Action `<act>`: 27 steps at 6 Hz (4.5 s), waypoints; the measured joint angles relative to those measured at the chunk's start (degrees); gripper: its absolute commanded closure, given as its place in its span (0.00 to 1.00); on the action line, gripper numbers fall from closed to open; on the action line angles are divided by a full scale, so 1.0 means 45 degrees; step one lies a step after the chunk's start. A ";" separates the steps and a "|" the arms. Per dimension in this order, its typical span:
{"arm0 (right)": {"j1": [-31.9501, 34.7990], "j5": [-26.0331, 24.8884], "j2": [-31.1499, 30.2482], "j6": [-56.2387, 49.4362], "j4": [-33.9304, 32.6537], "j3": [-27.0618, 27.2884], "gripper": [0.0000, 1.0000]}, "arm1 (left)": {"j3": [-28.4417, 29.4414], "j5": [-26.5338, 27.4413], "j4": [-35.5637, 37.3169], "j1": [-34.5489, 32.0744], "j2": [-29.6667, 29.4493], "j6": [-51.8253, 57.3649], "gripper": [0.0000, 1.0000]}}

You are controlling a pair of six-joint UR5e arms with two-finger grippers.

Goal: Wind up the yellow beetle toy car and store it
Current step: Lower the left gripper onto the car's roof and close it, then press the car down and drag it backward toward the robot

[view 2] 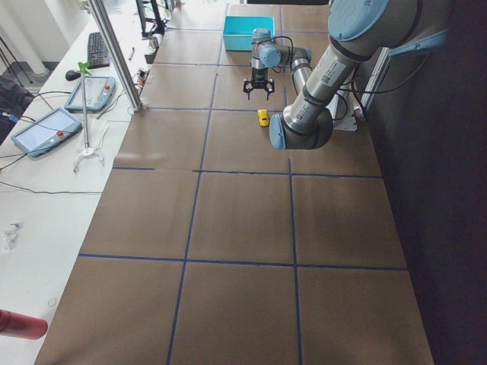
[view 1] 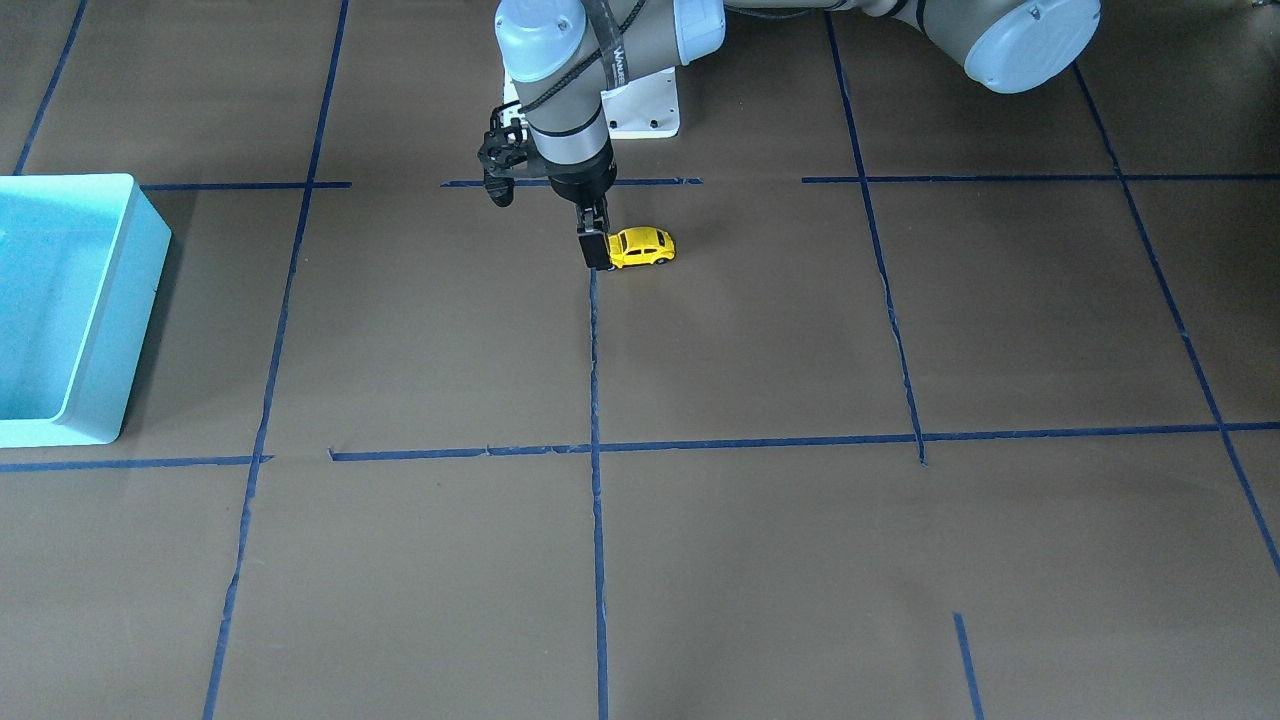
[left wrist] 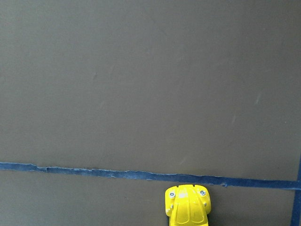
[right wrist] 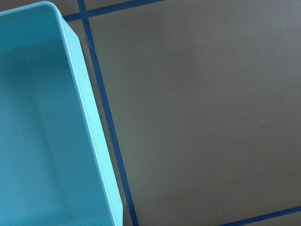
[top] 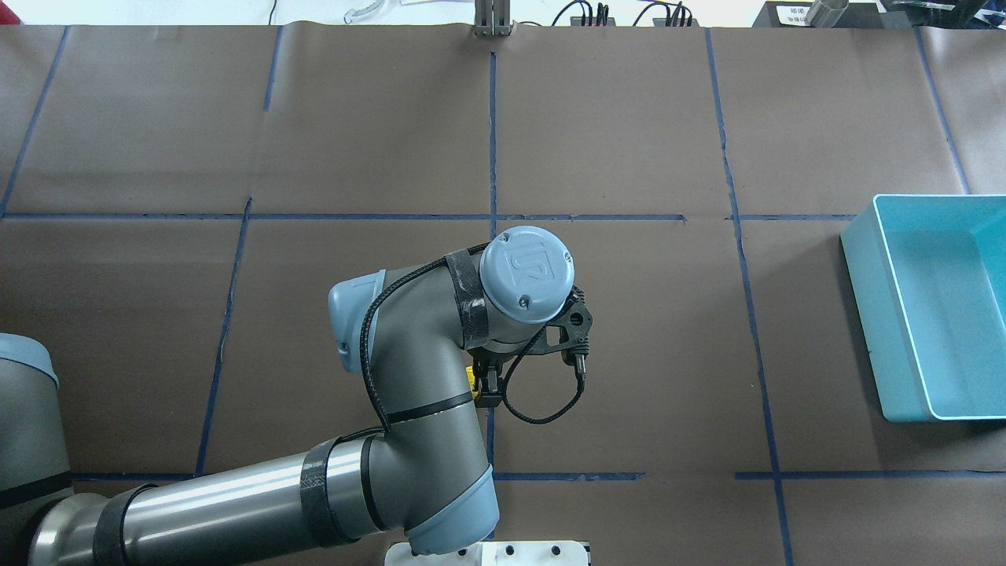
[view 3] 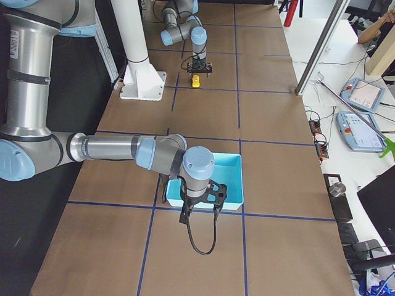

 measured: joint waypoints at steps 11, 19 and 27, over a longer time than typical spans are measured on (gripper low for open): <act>0.0005 -0.0011 0.0251 -0.2015 0.2162 -0.1349 0.00 | 0.1278 -0.0287 -0.0918 0.0338 0.0084 -0.0855 1.00; 0.0006 -0.0034 0.0227 -0.1930 0.2148 -0.1451 0.00 | 0.3522 -0.2287 -0.6865 -0.1583 -0.0460 0.0079 1.00; 0.0005 0.0091 0.0208 -0.1887 0.2129 -0.1445 0.00 | 0.3574 -0.2300 -0.7350 -0.1527 -0.0205 0.0894 1.00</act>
